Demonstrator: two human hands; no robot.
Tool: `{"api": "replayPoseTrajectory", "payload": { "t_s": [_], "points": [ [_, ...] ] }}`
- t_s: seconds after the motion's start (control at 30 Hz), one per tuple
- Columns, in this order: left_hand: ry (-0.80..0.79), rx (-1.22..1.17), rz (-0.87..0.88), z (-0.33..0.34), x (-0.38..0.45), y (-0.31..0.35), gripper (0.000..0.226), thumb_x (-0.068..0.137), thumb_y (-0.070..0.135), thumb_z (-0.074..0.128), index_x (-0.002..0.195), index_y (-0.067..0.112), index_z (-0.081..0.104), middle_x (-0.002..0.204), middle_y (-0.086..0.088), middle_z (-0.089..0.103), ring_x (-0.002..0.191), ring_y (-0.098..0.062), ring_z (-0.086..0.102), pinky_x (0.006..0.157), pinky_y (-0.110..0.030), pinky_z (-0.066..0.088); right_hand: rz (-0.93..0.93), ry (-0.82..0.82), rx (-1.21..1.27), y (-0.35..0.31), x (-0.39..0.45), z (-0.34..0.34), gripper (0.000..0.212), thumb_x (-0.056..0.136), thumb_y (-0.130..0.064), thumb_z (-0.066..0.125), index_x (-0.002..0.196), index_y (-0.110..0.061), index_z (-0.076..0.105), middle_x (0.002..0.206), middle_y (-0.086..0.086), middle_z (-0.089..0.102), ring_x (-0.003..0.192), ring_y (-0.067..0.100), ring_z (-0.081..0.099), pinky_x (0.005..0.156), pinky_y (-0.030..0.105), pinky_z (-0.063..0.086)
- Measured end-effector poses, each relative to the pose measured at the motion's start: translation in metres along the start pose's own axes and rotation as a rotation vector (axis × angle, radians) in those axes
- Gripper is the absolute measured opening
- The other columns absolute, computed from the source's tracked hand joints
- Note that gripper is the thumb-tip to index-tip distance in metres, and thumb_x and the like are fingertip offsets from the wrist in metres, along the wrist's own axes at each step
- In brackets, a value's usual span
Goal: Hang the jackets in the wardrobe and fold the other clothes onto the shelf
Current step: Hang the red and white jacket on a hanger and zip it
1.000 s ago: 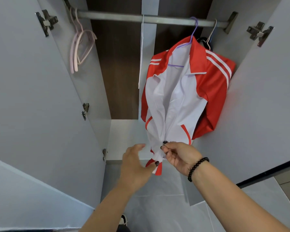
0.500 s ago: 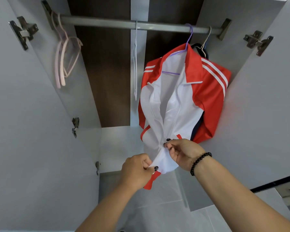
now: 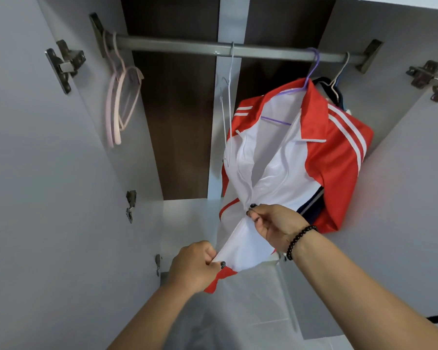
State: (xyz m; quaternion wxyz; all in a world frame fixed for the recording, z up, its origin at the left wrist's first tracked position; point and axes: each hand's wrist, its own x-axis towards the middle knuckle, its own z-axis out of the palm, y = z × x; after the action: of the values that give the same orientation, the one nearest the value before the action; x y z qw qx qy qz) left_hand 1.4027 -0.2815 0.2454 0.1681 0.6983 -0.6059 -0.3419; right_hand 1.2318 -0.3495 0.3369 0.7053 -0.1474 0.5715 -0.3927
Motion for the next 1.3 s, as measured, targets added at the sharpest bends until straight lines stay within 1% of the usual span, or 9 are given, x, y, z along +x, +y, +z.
{"api": "replayPoseTrajectory", "payload": {
  "t_s": [0.13,0.2,0.3,0.5,0.73,0.93,1.0,1.17,1.3],
  "points": [
    [0.141,-0.136,0.132,-0.001,0.022,0.026,0.028,0.083,0.047,0.067,0.105,0.031,0.060,0.099,0.018,0.064,0.088,-0.005,0.063,0.069,-0.012,0.048,0.019,-0.076,-0.090,-0.007,0.011,0.010,0.012,0.091,0.002,0.054,0.080,0.000,0.059,0.062,0.008,0.062,0.044,0.006,0.055,0.042,0.011,0.047],
    [0.210,-0.194,0.202,0.001,0.035,0.042,0.024,0.085,0.041,0.068,0.104,0.029,0.062,0.099,0.014,0.067,0.088,-0.009,0.064,0.079,-0.021,0.054,0.028,-0.097,-0.120,-0.013,0.018,0.010,0.013,0.091,0.002,0.055,0.080,-0.001,0.059,0.062,0.008,0.063,0.048,0.006,0.056,0.043,0.011,0.047],
    [0.257,-0.159,0.239,0.006,0.055,0.056,0.007,0.088,0.031,0.066,0.091,0.029,0.060,0.083,0.015,0.064,0.078,-0.008,0.062,0.076,-0.024,0.055,0.046,-0.107,-0.121,-0.026,0.032,0.004,0.014,0.090,0.003,0.055,0.078,0.000,0.060,0.058,0.008,0.064,0.047,0.006,0.057,0.044,0.011,0.048],
    [0.204,0.008,0.157,0.016,0.095,0.074,0.031,0.090,0.042,0.063,0.070,0.031,0.041,0.064,0.019,0.045,0.060,-0.006,0.049,0.058,-0.007,0.034,0.113,-0.081,-0.076,-0.068,0.069,-0.014,0.012,0.090,0.006,0.054,0.080,0.003,0.061,0.059,0.011,0.063,0.042,0.007,0.058,0.042,0.012,0.048],
    [0.165,0.005,0.023,0.032,0.132,0.082,0.037,0.085,0.036,0.067,0.063,0.028,0.038,0.062,0.014,0.049,0.061,-0.007,0.048,0.059,-0.018,0.041,0.151,-0.095,-0.089,-0.108,0.110,-0.025,0.011,0.091,0.004,0.053,0.083,0.003,0.061,0.056,0.011,0.063,0.040,0.007,0.058,0.039,0.013,0.046],
    [0.152,-0.026,-0.121,0.042,0.146,0.080,0.032,0.081,0.040,0.069,0.065,0.031,0.044,0.066,0.017,0.054,0.062,0.002,0.051,0.051,-0.005,0.034,0.166,-0.111,-0.081,-0.121,0.131,-0.028,0.009,0.092,0.003,0.054,0.085,0.003,0.060,0.057,0.012,0.065,0.042,0.008,0.059,0.040,0.014,0.047],
    [0.146,-0.018,-0.106,0.042,0.151,0.084,0.030,0.083,0.042,0.068,0.069,0.033,0.044,0.072,0.017,0.056,0.070,-0.003,0.056,0.060,-0.003,0.036,0.158,-0.118,-0.094,-0.122,0.135,-0.026,0.009,0.092,0.002,0.055,0.084,0.002,0.061,0.058,0.011,0.066,0.046,0.009,0.061,0.042,0.014,0.048],
    [0.303,-0.193,0.089,0.030,0.164,0.115,0.016,0.086,0.044,0.066,0.093,0.040,0.052,0.095,0.019,0.064,0.088,-0.009,0.063,0.086,-0.018,0.050,0.145,-0.157,-0.147,-0.124,0.137,-0.023,0.011,0.091,0.003,0.056,0.081,-0.001,0.060,0.055,0.009,0.067,0.045,0.008,0.063,0.042,0.014,0.048],
    [0.240,-0.131,0.174,0.023,0.177,0.128,0.018,0.090,0.033,0.064,0.081,0.033,0.048,0.077,0.012,0.055,0.074,-0.013,0.055,0.083,-0.027,0.053,0.129,-0.129,-0.125,-0.127,0.140,-0.025,0.013,0.089,0.004,0.057,0.078,-0.001,0.061,0.057,0.009,0.067,0.046,0.008,0.064,0.042,0.015,0.048]
  ]
}}
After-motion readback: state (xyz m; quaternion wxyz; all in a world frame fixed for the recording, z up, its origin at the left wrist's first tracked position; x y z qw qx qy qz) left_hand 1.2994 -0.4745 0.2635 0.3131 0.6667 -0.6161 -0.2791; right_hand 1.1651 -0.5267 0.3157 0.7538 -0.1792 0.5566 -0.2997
